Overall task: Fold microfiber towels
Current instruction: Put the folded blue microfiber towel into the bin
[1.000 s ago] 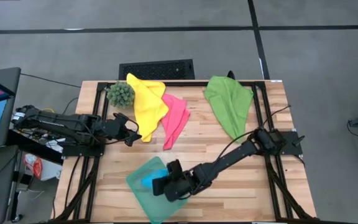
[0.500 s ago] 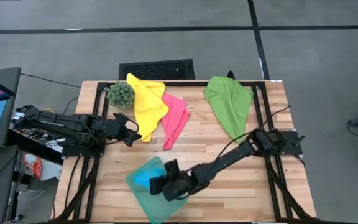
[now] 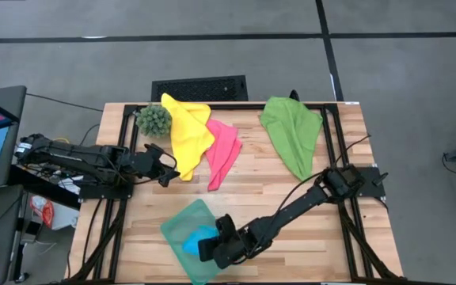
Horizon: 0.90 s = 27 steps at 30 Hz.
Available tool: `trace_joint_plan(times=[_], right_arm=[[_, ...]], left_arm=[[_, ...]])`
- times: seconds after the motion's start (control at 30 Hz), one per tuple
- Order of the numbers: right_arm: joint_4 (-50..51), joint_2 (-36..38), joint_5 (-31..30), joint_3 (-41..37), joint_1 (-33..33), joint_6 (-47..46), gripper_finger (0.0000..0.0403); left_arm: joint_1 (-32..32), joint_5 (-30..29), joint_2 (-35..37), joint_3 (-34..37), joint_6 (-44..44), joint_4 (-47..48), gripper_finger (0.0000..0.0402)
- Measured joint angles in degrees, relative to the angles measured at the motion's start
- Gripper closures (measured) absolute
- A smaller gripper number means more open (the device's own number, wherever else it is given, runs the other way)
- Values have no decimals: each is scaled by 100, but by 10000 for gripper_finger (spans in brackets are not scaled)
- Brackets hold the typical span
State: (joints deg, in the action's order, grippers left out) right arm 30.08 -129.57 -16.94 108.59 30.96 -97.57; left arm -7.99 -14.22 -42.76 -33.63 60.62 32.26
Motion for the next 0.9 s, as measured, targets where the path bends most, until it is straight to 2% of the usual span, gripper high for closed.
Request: trace_joint_plan(times=[0.23,0.37,0.53,0.9], right_arm=[[189,3,472,3,58,-7,347],[293,3,525,3,101,0,343],[293,3,575,3,134,39,325],[298,3,1132,3,204,-6,284]], left_arm=[[0,1,0,0,-43,30,194],[-2,4,0,0,-44,43,194],[-2,40,0,0,-46,45,194],[-2,490,0,0,-304,45,193]])
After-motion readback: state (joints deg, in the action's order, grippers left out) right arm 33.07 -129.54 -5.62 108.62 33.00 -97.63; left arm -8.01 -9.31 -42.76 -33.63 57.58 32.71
